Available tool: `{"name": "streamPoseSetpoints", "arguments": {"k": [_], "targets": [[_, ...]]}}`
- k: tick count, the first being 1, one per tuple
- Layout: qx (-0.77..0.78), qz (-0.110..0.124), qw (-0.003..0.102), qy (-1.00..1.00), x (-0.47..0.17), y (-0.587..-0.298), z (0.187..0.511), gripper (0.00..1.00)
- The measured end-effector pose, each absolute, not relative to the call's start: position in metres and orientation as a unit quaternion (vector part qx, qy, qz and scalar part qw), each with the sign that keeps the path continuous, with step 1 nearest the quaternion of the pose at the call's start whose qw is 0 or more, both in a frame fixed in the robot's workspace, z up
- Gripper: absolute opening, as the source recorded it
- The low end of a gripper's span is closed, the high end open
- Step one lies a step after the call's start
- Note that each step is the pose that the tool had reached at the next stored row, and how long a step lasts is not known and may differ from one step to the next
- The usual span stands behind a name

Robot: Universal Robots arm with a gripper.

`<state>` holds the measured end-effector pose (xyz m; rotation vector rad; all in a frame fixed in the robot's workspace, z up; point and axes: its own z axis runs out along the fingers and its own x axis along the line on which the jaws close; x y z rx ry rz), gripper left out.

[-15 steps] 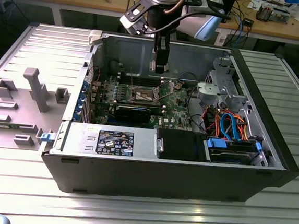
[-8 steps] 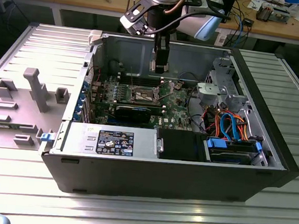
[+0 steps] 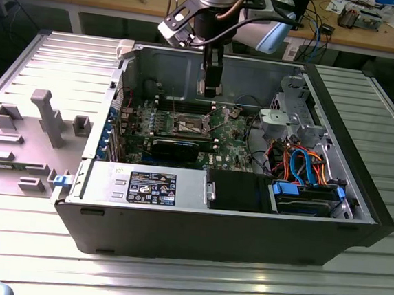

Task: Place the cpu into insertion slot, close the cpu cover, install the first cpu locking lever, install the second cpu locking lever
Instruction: 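Place the cpu into insertion slot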

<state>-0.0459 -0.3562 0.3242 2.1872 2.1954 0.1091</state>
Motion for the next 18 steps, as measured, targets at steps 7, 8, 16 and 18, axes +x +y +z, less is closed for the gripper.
{"name": "streamPoseSetpoints", "arguments": {"k": [7, 8, 16, 18], "targets": [[0.705, 0.035, 0.020, 0.708, -0.0466, -0.3562, 0.3207, 0.54], [0.705, 0.035, 0.020, 0.708, -0.0466, -0.3562, 0.3207, 0.54], [0.705, 0.035, 0.020, 0.708, -0.0467, -0.3562, 0.3200, 0.54], [0.705, 0.035, 0.020, 0.708, -0.0467, -0.3562, 0.3193, 0.54]]}}
